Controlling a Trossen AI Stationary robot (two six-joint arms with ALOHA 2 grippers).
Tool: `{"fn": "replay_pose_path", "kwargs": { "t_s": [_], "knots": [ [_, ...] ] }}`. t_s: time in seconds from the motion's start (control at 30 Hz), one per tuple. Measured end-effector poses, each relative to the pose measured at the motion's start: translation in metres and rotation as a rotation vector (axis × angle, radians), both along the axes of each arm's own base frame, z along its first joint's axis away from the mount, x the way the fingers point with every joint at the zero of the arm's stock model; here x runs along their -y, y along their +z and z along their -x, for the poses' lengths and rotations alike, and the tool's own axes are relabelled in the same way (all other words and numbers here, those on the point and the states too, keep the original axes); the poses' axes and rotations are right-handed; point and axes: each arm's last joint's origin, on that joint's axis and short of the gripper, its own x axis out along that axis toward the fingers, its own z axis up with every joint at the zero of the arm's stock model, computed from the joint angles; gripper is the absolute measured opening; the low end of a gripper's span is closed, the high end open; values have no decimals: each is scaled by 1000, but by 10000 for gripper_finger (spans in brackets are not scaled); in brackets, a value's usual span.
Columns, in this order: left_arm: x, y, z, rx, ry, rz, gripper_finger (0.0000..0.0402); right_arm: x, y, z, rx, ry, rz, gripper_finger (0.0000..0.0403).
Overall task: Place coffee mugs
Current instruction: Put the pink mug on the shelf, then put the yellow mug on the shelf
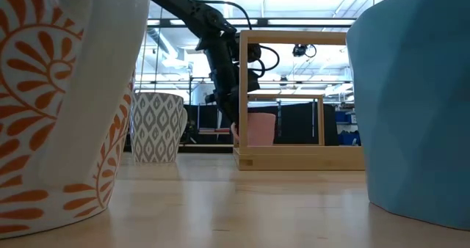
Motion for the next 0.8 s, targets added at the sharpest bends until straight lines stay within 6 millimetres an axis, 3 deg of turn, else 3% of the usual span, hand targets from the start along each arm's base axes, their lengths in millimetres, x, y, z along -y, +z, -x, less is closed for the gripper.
{"fn": "replay_pose_path", "kwargs": {
  "t_s": [0.43, 0.8],
  "knots": [
    [0, 0, 0, -4, -14, -5, 117, 0, 0, 0, 0, 0, 0, 174],
    [0, 0, 0, -3, -15, -5, 179, 0, 0, 0, 0, 0, 0, 174]
  ]
}}
